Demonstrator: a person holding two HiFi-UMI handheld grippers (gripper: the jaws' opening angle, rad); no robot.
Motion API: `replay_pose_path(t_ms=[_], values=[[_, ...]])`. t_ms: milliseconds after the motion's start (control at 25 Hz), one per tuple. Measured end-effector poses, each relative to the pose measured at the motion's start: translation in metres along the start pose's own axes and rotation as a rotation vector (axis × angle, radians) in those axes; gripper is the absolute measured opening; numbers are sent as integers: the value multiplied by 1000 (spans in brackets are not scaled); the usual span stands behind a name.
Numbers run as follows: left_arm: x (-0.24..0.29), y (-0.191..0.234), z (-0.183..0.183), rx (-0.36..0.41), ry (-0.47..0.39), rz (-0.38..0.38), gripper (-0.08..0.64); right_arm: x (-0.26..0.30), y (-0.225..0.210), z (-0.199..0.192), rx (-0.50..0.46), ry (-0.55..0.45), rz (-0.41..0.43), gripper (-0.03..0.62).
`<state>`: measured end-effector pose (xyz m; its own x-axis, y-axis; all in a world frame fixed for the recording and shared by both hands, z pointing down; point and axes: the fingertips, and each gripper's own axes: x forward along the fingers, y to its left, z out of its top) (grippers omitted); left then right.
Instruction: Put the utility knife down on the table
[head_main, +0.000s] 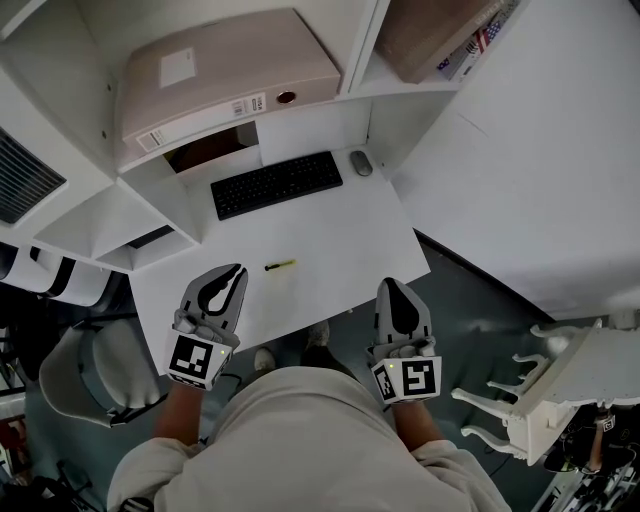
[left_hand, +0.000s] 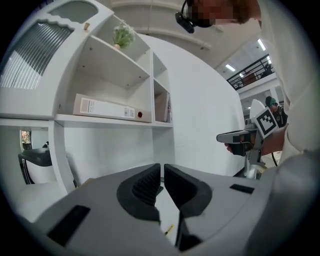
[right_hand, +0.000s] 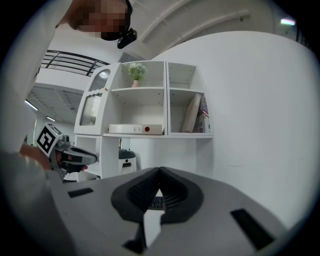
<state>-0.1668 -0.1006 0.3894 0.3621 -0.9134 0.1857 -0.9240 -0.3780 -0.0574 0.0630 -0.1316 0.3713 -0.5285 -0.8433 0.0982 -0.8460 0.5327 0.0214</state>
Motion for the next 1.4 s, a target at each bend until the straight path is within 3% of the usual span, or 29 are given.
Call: replay_pose_path(t_ms=[600, 1400], values=[[-31, 9, 16, -9, -88, 47, 2, -1, 23, 7, -20, -12, 22, 3], [-28, 14, 10, 1, -74, 46, 0, 1, 27, 11, -26, -21, 22, 3]])
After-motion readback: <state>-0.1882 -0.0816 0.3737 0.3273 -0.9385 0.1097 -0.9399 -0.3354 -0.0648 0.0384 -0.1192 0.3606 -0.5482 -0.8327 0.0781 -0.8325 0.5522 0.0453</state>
